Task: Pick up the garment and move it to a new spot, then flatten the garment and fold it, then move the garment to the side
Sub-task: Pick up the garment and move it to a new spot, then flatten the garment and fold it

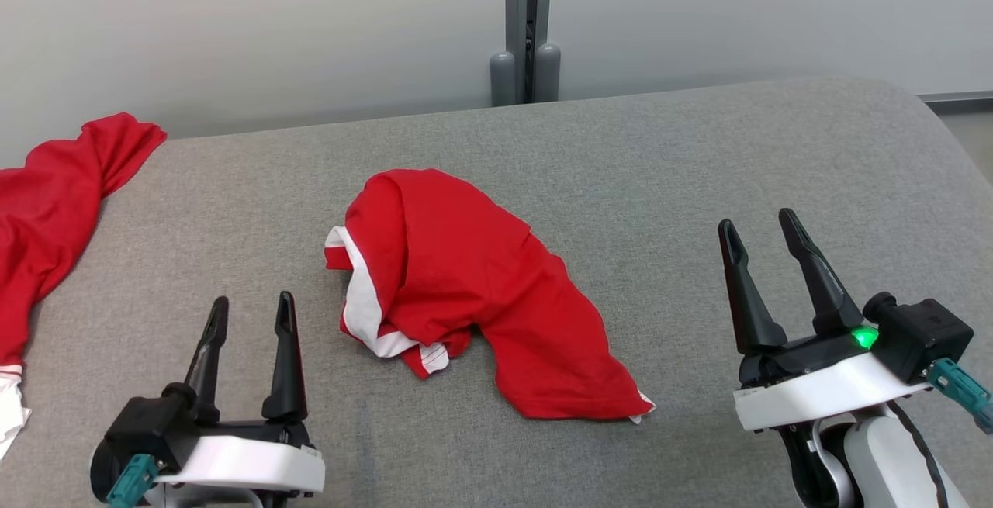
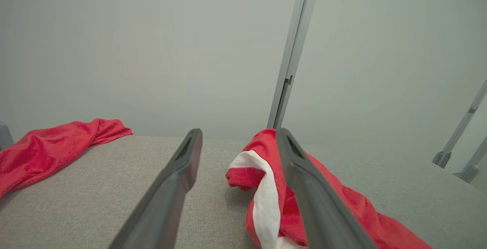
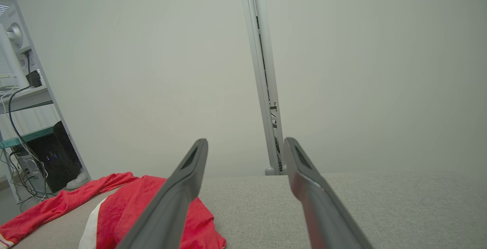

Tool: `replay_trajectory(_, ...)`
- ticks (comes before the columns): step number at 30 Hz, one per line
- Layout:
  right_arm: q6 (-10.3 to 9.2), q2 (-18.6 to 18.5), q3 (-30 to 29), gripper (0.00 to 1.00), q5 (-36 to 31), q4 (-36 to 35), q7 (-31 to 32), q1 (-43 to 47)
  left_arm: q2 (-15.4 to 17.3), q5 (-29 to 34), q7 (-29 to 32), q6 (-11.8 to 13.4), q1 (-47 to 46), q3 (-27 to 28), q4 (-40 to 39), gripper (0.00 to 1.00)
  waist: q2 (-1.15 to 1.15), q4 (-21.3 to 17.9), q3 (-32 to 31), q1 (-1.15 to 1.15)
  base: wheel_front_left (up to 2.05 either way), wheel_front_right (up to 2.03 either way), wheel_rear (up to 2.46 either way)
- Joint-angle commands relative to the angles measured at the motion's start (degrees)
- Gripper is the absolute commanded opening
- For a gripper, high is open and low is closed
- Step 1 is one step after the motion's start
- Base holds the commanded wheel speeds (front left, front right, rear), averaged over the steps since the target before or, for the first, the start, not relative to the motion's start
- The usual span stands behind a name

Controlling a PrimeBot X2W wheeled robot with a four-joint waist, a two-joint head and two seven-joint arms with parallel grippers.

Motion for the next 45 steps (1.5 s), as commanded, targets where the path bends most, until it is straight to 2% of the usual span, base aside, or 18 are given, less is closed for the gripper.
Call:
replay_trajectory(1,0.13,-0.31,-0.18,1.00,-0.21,0.13,-0.29,0.68,-0.15,0.52,-0.25,-0.50,0.32,0.41,0.10,1.00,0.00,0.13,0.01,0.00,0.00,0.00,0.00)
replay_trajectory(15,0.13,-0.57,0.35,1.00,-0.13,0.67,-0.28,-0.08,-3.06,2.89,-0.19,-3.12,-0.65,2.57,1.28,1.00,0.00,1.17,0.44,0.00,0.00,0.00,0.00)
replay_trajectory(24,0.13,-0.94,5.08,1.00,1.23,4.47,-0.28,-1.81,-3.91,3.61,-0.20,-4.12,-0.66,3.08,1.82,1.00,0.00,2.60,0.23,0.00,0.00,0.00,0.00)
replay_trajectory(32,0.12,-2.48,16.60,1.00,5.29,15.05,1.98,-8.27,-4.92,3.75,-0.17,-4.70,-1.28,2.40,2.20,1.00,0.00,9.62,1.40,0.00,0.00,0.00,0.00)
replay_trajectory(39,0.12,-4.07,26.36,1.00,10.85,24.27,10.88,-13.35,-5.43,2.90,-0.15,-5.15,-1.88,2.05,2.97,1.00,0.00,17.08,2.55,0.00,0.00,0.00,0.00)
replay_trajectory(45,0.12,-4.04,29.40,1.00,14.17,30.53,15.87,-16.54,-5.79,2.24,-0.16,-5.02,-1.92,1.39,3.32,1.00,0.00,21.92,3.11,0.00,0.00,0.00,0.00)
